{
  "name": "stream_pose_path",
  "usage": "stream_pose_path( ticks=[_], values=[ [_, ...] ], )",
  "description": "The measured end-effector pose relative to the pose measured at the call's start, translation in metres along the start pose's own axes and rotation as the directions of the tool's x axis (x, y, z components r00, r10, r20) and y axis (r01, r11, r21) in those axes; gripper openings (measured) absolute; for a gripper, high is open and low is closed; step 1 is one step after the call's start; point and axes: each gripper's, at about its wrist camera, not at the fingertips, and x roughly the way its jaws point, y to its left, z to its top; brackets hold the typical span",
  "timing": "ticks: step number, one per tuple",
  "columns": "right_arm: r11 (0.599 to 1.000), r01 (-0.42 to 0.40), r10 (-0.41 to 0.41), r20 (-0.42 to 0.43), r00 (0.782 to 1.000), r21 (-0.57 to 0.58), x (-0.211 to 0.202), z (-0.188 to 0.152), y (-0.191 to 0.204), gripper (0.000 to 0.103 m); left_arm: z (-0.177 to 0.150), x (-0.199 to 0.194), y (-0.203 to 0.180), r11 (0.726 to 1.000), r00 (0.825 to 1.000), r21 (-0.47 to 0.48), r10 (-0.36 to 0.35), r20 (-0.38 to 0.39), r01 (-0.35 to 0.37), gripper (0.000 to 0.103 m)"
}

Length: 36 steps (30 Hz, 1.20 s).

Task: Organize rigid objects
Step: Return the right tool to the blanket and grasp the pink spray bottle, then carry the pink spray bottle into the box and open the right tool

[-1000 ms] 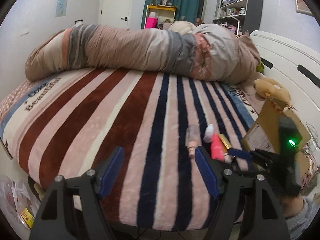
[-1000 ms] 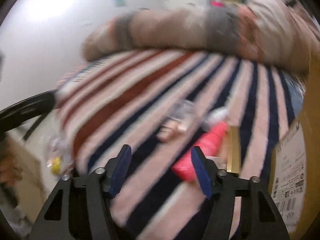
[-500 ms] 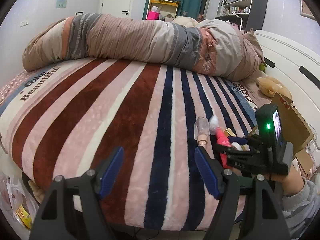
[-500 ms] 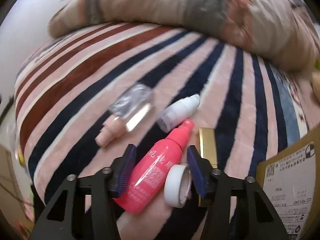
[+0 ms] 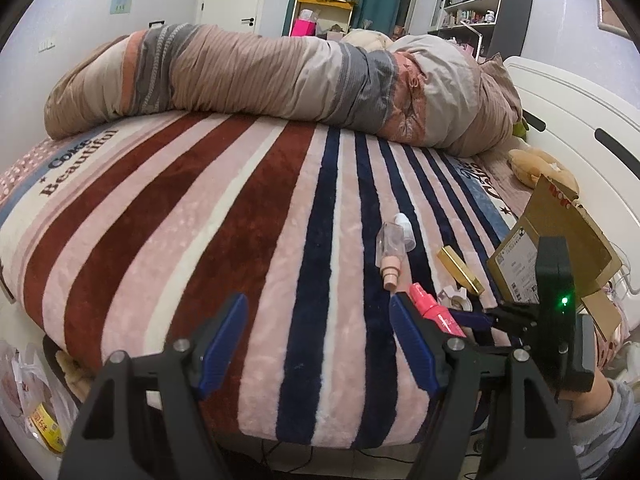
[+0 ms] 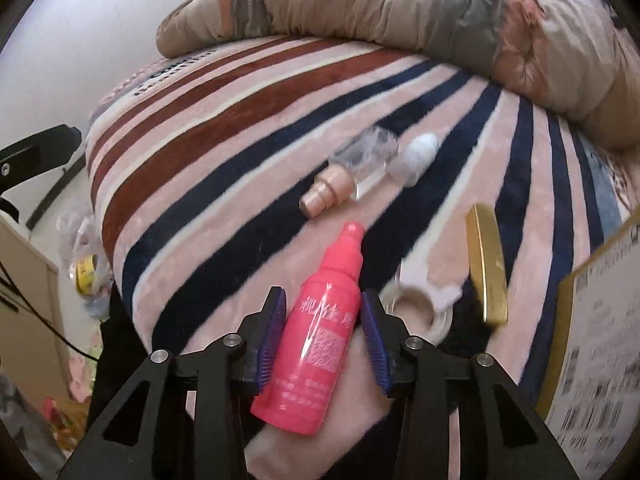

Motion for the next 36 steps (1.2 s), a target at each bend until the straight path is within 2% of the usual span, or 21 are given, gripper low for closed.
stream_pose_path(
  ticks=[3,6,7,10,14,16,19,21,23,26,27,29,30,32,36],
  values=[
    [0.999,-0.012,0.013,-0.014,1.000,0.039,0.000,-0.008,-0.004,0.035,-0.002,0.001,-0.001,1.000,1.000,0.003,-0.002,-0.006,0.002,0.070],
    [1.000,0.029,-0.029,-0.011,1.000,-0.006,-0.003,-0.015,-0.001,0.032,-0.003,0.000,-0.002,1.000,1.000,0.002,-0.008,-0.005,0.009,0.070],
    [0.999,0.035,-0.036,-0.008,0.999,-0.017,-0.003,-0.017,0.000,0.028,-0.003,0.000,-0.002,1.000,1.000,0.000,-0.012,-0.006,0.012,0.070],
    [0.999,0.035,-0.034,0.023,0.999,-0.017,-0.005,-0.015,-0.001,0.027,-0.006,0.002,-0.005,0.999,0.999,0.002,-0.039,-0.017,0.039,0.070],
    [0.997,0.043,-0.038,0.077,0.996,-0.057,-0.017,-0.015,0.005,0.027,-0.008,0.009,-0.012,0.990,0.989,-0.014,-0.140,-0.046,0.140,0.070],
    [0.997,0.031,-0.023,0.103,0.994,-0.075,-0.024,-0.011,0.008,0.027,-0.009,0.011,-0.019,0.980,0.979,-0.019,-0.198,-0.055,0.197,0.070],
    [0.995,-0.036,0.051,0.162,0.986,-0.096,-0.044,-0.008,0.017,0.027,-0.006,0.012,-0.034,0.959,0.957,-0.020,-0.285,-0.060,0.284,0.070],
    [0.988,-0.087,0.111,0.204,0.973,-0.126,-0.058,-0.005,0.025,0.027,0.001,0.010,-0.044,0.939,0.938,-0.025,-0.344,-0.052,0.343,0.070],
    [0.977,-0.122,0.166,0.266,0.950,-0.174,-0.079,-0.001,0.034,0.027,0.008,0.005,-0.051,0.917,0.917,-0.040,-0.398,-0.034,0.397,0.070],
    [0.960,-0.155,0.230,0.346,0.910,-0.231,-0.108,0.001,0.040,0.027,0.020,-0.007,-0.061,0.906,0.908,-0.047,-0.420,0.008,0.420,0.068],
    [0.957,-0.153,0.238,0.367,0.899,-0.245,-0.116,0.001,0.042,0.027,0.024,-0.013,-0.065,0.904,0.905,-0.037,-0.425,0.023,0.425,0.065],
    [0.954,-0.133,0.237,0.406,0.882,-0.268,-0.131,0.001,0.041,0.027,0.032,-0.025,-0.078,0.895,0.894,0.001,-0.445,0.047,0.446,0.045],
    [0.955,-0.125,0.232,0.418,0.878,-0.269,-0.136,0.001,0.039,0.027,0.036,-0.031,-0.086,0.893,0.892,0.020,-0.449,0.054,0.449,0.044],
    [0.957,-0.110,0.225,0.452,0.863,-0.267,-0.148,0.001,0.032,0.027,0.044,-0.044,-0.105,0.905,0.902,0.073,-0.423,0.083,0.418,0.040],
    [0.968,-0.063,0.183,0.516,0.837,-0.241,-0.175,0.000,0.011,0.027,0.061,-0.063,-0.153,0.903,0.904,0.195,-0.410,0.123,0.384,0.036]
  ],
)
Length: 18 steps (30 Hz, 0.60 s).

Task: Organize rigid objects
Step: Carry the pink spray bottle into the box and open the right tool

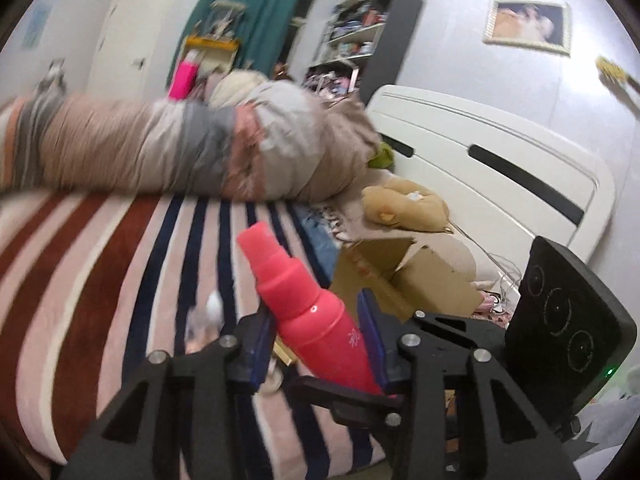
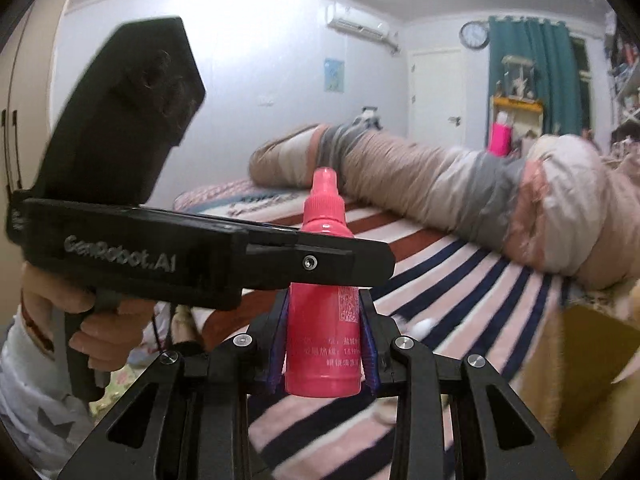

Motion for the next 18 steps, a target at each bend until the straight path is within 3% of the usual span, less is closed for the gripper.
stream_pose_path(
  ticks=[5,9,18],
  values=[
    [0.996,0.076,-0.078,0.061,0.995,0.041,-0.040,0.003,-0.036,0.027,0.028,0.024,-0.056,0.992,1.000,0.126,-0.018,-0.007,0.019,0.033],
    [0.986,0.147,-0.152,0.058,0.987,0.082,-0.064,-0.007,-0.066,0.027,0.036,0.057,-0.094,0.979,0.998,0.201,-0.037,-0.056,0.047,0.032],
    [0.957,0.219,-0.192,-0.148,0.970,0.193,-0.059,-0.049,-0.121,0.027,0.014,0.138,-0.114,0.975,0.969,0.201,-0.048,-0.242,0.098,0.031]
  ],
)
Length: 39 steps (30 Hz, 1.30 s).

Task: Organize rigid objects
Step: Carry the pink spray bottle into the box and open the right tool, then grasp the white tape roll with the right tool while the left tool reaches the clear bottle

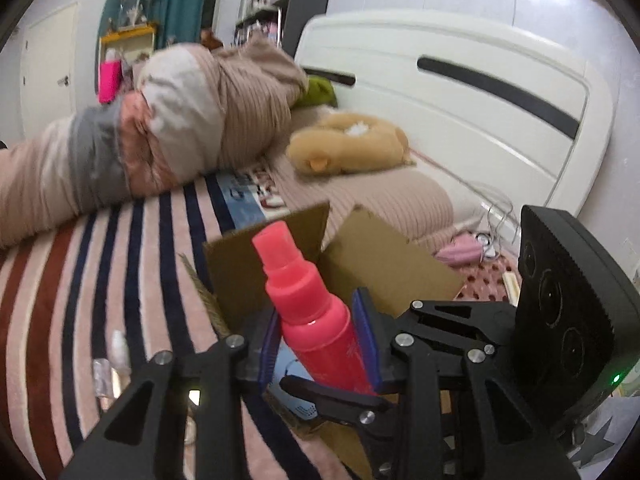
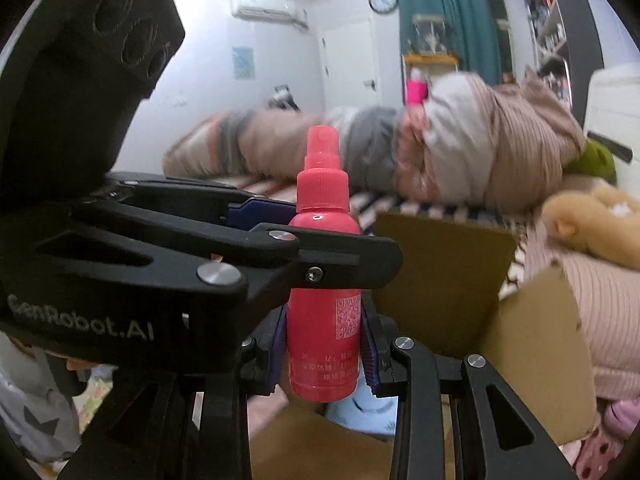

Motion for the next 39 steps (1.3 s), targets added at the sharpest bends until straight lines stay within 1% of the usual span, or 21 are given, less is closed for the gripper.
stream_pose_path(
  ticks=[3,7,10,13,15,16,17,18,20,22,25,28,31,33,35,37,39],
  values=[
    [0.999,0.031,-0.030,-0.032,0.999,0.027,0.003,-0.007,-0.009,0.027,0.000,0.017,-0.004,1.000,0.999,0.018,0.026,-0.044,-0.026,0.031],
    [0.997,0.044,-0.040,-0.066,0.997,0.057,0.007,-0.016,-0.018,0.029,-0.002,0.028,-0.005,1.000,0.997,0.017,0.024,-0.073,-0.023,0.031],
    [0.997,0.038,-0.033,-0.066,0.997,0.067,0.008,-0.020,-0.021,0.029,-0.006,0.031,-0.004,0.999,0.997,0.014,0.030,-0.078,-0.029,0.031],
    [0.996,0.050,-0.046,-0.067,0.997,0.070,0.008,-0.019,-0.023,0.029,-0.006,0.028,-0.003,1.000,0.997,0.008,0.031,-0.073,-0.030,0.032],
    [0.995,0.073,-0.067,-0.070,0.995,0.074,0.006,-0.018,-0.023,0.031,-0.005,0.022,-0.001,1.000,0.998,-0.004,0.029,-0.063,-0.029,0.036],
    [0.994,0.078,-0.073,-0.070,0.995,0.073,0.006,-0.018,-0.024,0.032,-0.005,0.016,0.002,1.000,0.998,-0.014,0.027,-0.048,-0.028,0.041],
    [0.994,0.085,-0.080,-0.068,0.994,0.070,0.004,-0.017,-0.023,0.036,-0.005,0.010,0.004,0.999,0.999,-0.021,0.026,-0.035,-0.027,0.047],
    [0.994,0.090,-0.086,-0.066,0.994,0.068,0.003,-0.017,-0.024,0.040,-0.005,0.003,0.007,0.999,1.000,-0.030,0.026,-0.018,-0.026,0.049],
    [0.993,0.103,-0.099,-0.055,0.994,0.063,-0.002,-0.014,-0.020,0.041,-0.007,-0.018,0.016,0.998,0.999,-0.050,0.035,0.028,-0.034,0.056],
    [0.993,0.102,-0.100,-0.043,0.994,0.055,-0.004,-0.010,-0.017,0.041,-0.010,-0.034,0.026,0.996,0.997,-0.070,0.057,0.052,-0.053,0.058],
    [0.995,0.089,-0.089,0.005,0.996,0.041,-0.011,-0.001,-0.004,0.041,-0.020,-0.061,0.049,0.987,0.989,-0.115,0.126,0.078,-0.117,0.061],
    [0.999,0.037,-0.038,0.078,0.996,0.018,-0.019,0.014,0.018,0.044,-0.036,-0.086,0.075,0.970,0.974,-0.158,0.203,0.096,-0.187,0.063],
    [1.000,-0.015,0.017,0.117,0.993,-0.018,-0.020,0.027,0.043,0.046,-0.055,-0.106,0.108,0.943,0.957,-0.225,0.272,0.101,-0.244,0.066],
    [0.997,-0.061,0.066,0.111,0.992,-0.053,-0.012,0.034,0.063,0.046,-0.070,-0.117,0.129,0.922,0.942,-0.258,0.322,0.095,-0.289,0.067],
    [0.990,-0.111,0.118,0.077,0.990,-0.090,0.005,0.038,0.087,0.046,-0.087,-0.122,0.152,0.893,0.922,-0.288,0.381,0.069,-0.347,0.068],
    [0.985,-0.138,0.142,0.035,0.989,-0.103,0.025,0.038,0.104,0.046,-0.099,-0.122,0.168,0.877,0.915,-0.309,0.400,0.048,-0.367,0.068],
    [0.979,-0.175,0.174,-0.014,0.985,-0.106,0.047,0.033,0.121,0.046,-0.116,-0.118,0.187,0.866,0.914,-0.331,0.405,0.025,-0.375,0.068]
  ],
)
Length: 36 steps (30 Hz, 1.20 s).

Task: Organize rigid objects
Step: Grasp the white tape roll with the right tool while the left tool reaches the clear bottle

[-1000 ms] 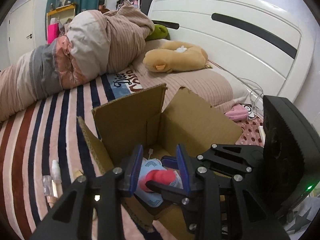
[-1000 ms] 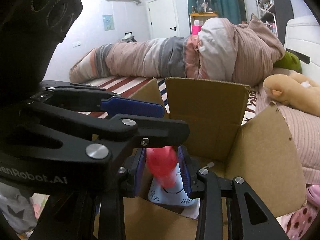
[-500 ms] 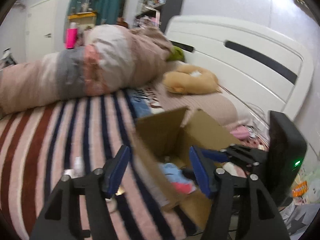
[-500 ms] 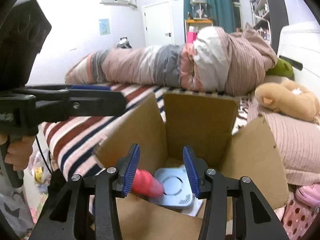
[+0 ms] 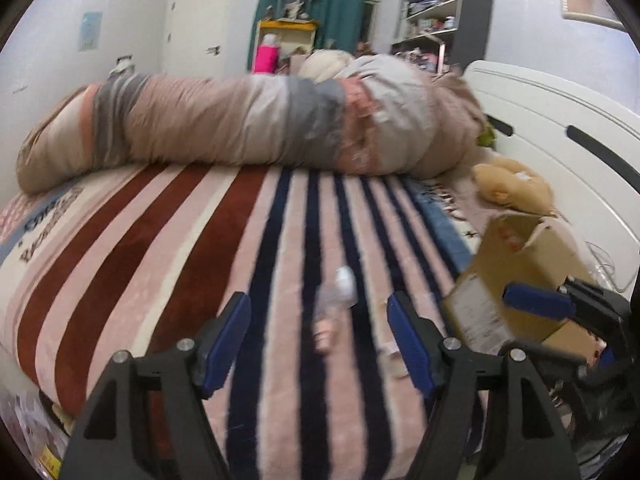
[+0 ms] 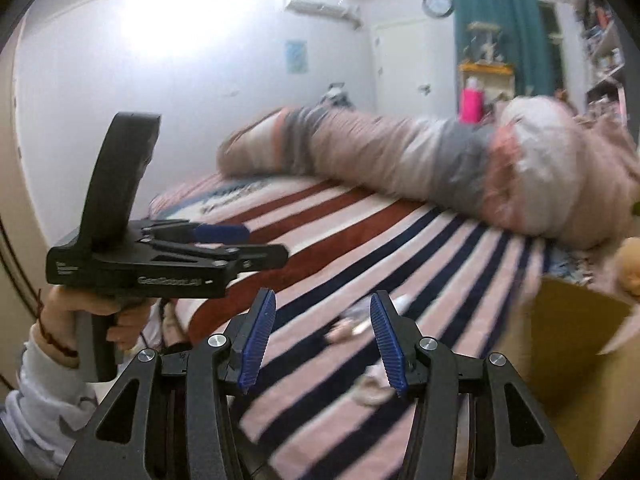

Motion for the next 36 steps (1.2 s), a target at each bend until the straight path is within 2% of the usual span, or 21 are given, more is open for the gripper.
stream_pose_path(
  ticks=[2,4,7,9,10,12,14,16,20,21,23,24,26,28,33,36],
  values=[
    [0.999,-0.041,0.042,-0.052,0.998,0.014,0.025,-0.006,0.010,0.046,-0.008,0.013,0.013,1.000,1.000,-0.011,0.004,-0.017,-0.004,0.068],
    [0.998,-0.044,0.047,-0.091,0.995,0.036,0.046,-0.014,0.013,0.046,-0.015,0.028,0.024,1.000,0.999,-0.021,0.006,-0.043,-0.007,0.068],
    [0.997,0.029,-0.018,-0.152,0.988,0.068,0.077,-0.029,0.008,0.046,-0.024,0.053,0.037,0.999,0.996,-0.041,-0.007,-0.087,0.003,0.068],
    [0.989,0.079,-0.053,-0.199,0.979,0.126,0.095,-0.045,-0.004,0.056,-0.027,0.071,0.041,0.998,0.993,-0.051,-0.030,-0.114,0.024,0.068],
    [0.982,0.105,-0.069,-0.219,0.973,0.155,0.100,-0.053,-0.012,0.058,-0.028,0.078,0.041,0.998,0.991,-0.053,-0.040,-0.125,0.034,0.068],
    [0.965,0.207,-0.159,-0.267,0.951,0.160,0.114,-0.070,-0.026,0.058,-0.030,0.096,0.038,0.997,0.987,-0.048,-0.062,-0.149,0.055,0.068],
    [0.952,0.274,-0.225,-0.291,0.930,0.137,0.121,-0.082,-0.037,0.058,-0.031,0.111,0.033,0.997,0.982,-0.040,-0.076,-0.171,0.070,0.068],
    [0.946,0.298,-0.246,-0.317,0.916,0.126,0.130,-0.092,-0.045,0.058,-0.032,0.126,0.025,0.996,0.977,-0.032,-0.093,-0.192,0.088,0.068],
    [0.954,0.268,-0.215,-0.316,0.924,0.135,0.135,-0.101,-0.053,0.057,-0.032,0.158,0.012,0.991,0.965,-0.027,-0.132,-0.227,0.129,0.067],
    [0.954,0.268,-0.218,-0.307,0.926,0.130,0.134,-0.100,-0.055,0.051,-0.031,0.163,0.009,0.991,0.963,-0.028,-0.135,-0.235,0.132,0.066],
    [0.953,0.272,-0.224,-0.292,0.930,0.135,0.133,-0.099,-0.059,0.038,-0.031,0.175,0.003,0.990,0.959,-0.031,-0.143,-0.245,0.139,0.053],
    [0.952,0.271,-0.223,-0.291,0.930,0.139,0.135,-0.099,-0.060,0.038,-0.030,0.178,0.002,0.989,0.959,-0.034,-0.148,-0.243,0.144,0.050],
    [0.954,0.261,-0.211,-0.288,0.934,0.147,0.135,-0.098,-0.063,0.037,-0.028,0.184,0.001,0.988,0.959,-0.048,-0.153,-0.238,0.145,0.035],
    [0.957,0.254,-0.206,-0.284,0.936,0.142,0.135,-0.097,-0.061,0.037,-0.028,0.187,0.004,0.987,0.957,-0.066,-0.159,-0.242,0.147,0.025],
    [0.960,0.241,-0.196,-0.277,0.941,0.139,0.137,-0.095,-0.058,0.037,-0.035,0.174,0.010,0.982,0.951,-0.074,-0.185,-0.247,0.172,0.024],
    [0.963,0.228,-0.182,-0.274,0.944,0.146,0.136,-0.095,-0.057,0.037,-0.043,0.161,0.016,0.963,0.926,-0.110,-0.269,-0.264,0.248,0.024]
  ],
)
